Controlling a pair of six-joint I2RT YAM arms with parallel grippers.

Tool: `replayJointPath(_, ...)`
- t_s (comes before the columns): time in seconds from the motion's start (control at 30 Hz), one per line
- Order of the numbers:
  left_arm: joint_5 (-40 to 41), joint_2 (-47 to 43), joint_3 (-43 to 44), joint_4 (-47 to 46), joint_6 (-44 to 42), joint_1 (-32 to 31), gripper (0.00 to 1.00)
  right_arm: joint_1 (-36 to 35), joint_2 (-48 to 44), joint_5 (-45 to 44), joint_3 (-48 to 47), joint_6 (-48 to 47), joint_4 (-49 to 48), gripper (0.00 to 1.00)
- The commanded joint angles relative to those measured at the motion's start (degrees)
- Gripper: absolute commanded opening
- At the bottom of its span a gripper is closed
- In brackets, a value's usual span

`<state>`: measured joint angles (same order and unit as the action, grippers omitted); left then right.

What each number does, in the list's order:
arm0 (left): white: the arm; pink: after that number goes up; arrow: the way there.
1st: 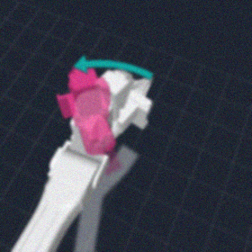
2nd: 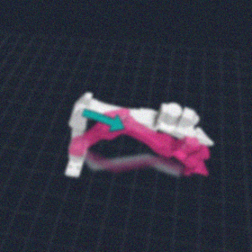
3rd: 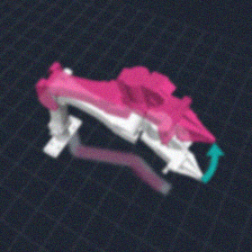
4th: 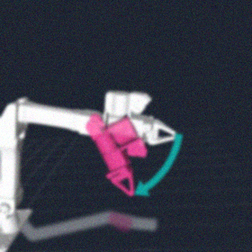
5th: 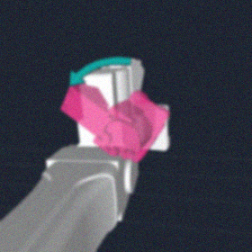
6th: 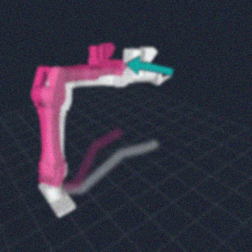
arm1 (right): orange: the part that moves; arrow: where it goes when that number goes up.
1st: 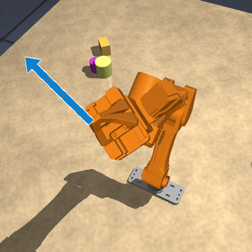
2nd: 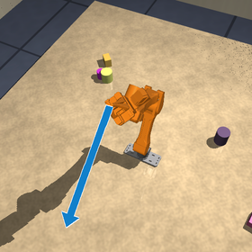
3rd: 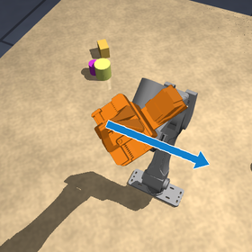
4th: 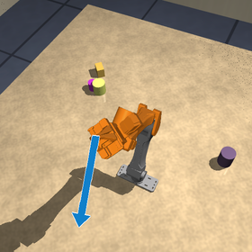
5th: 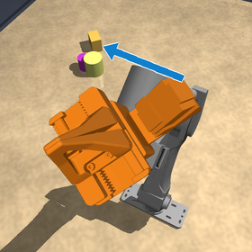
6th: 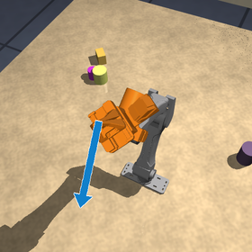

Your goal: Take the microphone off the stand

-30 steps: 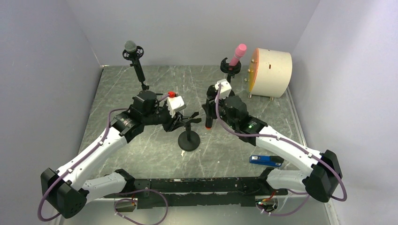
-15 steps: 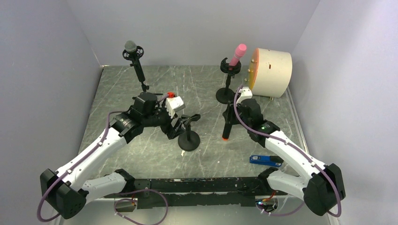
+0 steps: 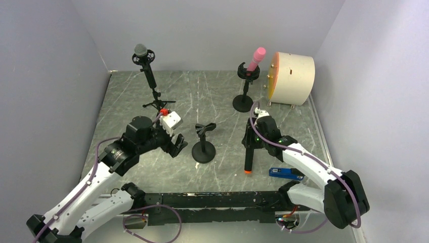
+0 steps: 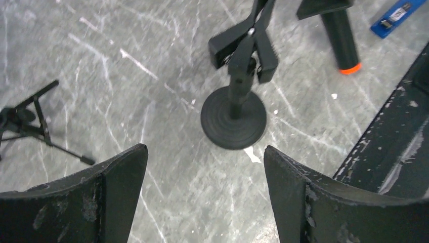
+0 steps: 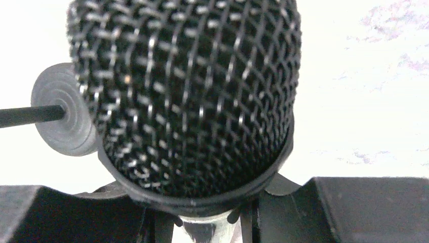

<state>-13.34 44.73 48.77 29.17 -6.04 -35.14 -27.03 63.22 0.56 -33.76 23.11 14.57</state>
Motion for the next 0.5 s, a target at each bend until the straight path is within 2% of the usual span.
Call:
replayJointPath(0.0,8.19,-3.6,-3.62,-3.04,1.85,-0.18,0.88,0.25,2.24,-1.46,1.36,3.6,0.16,0.27)
replayJointPath(0.17,10.79,-7.22,-6.39,-4.82,2.17,-0.19,0.89,0.3,4.57,-1.02,2.91,6.7,-2.73,0.29)
replayJointPath(0.47,14.67,-7.68,-6.29,-2.66,2.69,-0.17,0.89,-0.23,11.4,-0.89,2.09,5.28,-2.45,0.42)
